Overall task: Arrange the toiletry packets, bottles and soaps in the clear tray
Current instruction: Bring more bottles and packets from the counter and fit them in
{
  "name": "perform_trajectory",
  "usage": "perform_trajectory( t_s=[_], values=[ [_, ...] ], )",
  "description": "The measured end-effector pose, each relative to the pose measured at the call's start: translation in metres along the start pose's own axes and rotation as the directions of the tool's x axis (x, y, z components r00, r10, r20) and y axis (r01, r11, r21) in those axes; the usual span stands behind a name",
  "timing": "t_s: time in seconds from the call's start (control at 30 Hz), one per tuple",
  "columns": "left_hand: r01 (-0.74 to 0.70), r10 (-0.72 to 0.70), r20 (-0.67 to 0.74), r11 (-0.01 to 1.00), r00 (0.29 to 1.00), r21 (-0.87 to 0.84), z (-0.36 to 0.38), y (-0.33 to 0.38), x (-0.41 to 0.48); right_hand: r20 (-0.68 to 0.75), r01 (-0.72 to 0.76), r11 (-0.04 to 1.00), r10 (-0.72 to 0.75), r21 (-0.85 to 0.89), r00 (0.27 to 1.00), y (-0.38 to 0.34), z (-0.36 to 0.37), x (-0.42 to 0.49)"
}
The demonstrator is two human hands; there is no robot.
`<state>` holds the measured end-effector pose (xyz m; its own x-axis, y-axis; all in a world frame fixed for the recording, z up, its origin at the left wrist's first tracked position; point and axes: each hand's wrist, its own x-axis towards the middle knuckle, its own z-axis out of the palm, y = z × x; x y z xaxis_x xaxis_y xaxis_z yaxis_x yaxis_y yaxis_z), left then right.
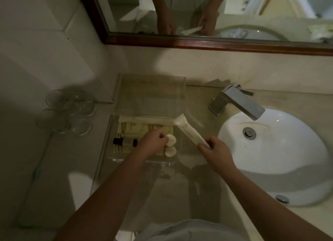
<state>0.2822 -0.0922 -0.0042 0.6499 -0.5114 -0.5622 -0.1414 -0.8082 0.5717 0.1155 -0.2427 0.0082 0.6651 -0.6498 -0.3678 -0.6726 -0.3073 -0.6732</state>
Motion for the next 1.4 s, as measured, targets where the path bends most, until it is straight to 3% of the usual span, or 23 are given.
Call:
perform_trajectory(
  t_s=[0.37,0.53,0.67,0.73,0.8,0.9,0.97,1.0,1.13,1.27,1.4],
  values=[
    [0.076,-0.07,-0.081,0.995,0.994,0.061,0.016,0.015,-0.001,0.078,0.074,0.997,-0.072,-0.024,0.994,-0.001,-0.005,0.001],
    [0.093,-0.069,-0.144,0.982,0.987,0.166,0.016,0.02,-0.001,0.114,0.122,0.991,-0.114,-0.062,0.987,-0.005,-0.007,0.0],
    [0.073,-0.049,-0.23,0.993,0.972,0.097,0.01,0.02,-0.012,0.137,0.158,0.983,-0.145,-0.094,0.98,-0.015,-0.006,0.003],
    [0.094,-0.089,-0.321,0.996,0.943,0.001,0.0,0.012,-0.022,0.172,0.208,0.97,-0.186,-0.122,0.967,-0.026,-0.003,0.006],
    [0.087,-0.168,-0.391,0.972,0.905,-0.218,-0.014,-0.004,-0.031,0.228,0.27,0.953,-0.234,-0.141,0.945,-0.043,0.005,0.011],
    [-0.014,-0.28,-0.357,0.77,0.891,-0.638,-0.042,-0.027,-0.04,0.325,0.326,0.932,-0.262,-0.16,0.909,-0.07,0.025,0.021],
    [-0.05,-0.306,-0.323,0.652,0.896,-0.756,-0.06,-0.038,-0.043,0.387,0.359,0.916,-0.271,-0.178,0.881,-0.087,0.04,0.027],
    [-0.05,-0.304,-0.322,0.653,0.897,-0.755,-0.068,-0.044,-0.043,0.412,0.372,0.91,-0.273,-0.181,0.869,-0.093,0.046,0.029],
    [-0.019,-0.254,-0.409,0.831,0.877,-0.556,-0.081,-0.063,-0.031,0.413,0.341,0.927,-0.252,-0.155,0.875,-0.102,0.061,0.037],
    [0.002,-0.296,-0.529,0.874,0.796,-0.486,-0.087,-0.075,-0.017,0.297,0.321,0.916,-0.245,-0.241,0.923,-0.092,0.06,0.045],
    [0.055,-0.267,-0.558,0.929,0.785,-0.367,-0.083,-0.08,-0.006,0.194,0.328,0.881,-0.275,-0.341,0.941,-0.084,0.056,0.046]
  ],
)
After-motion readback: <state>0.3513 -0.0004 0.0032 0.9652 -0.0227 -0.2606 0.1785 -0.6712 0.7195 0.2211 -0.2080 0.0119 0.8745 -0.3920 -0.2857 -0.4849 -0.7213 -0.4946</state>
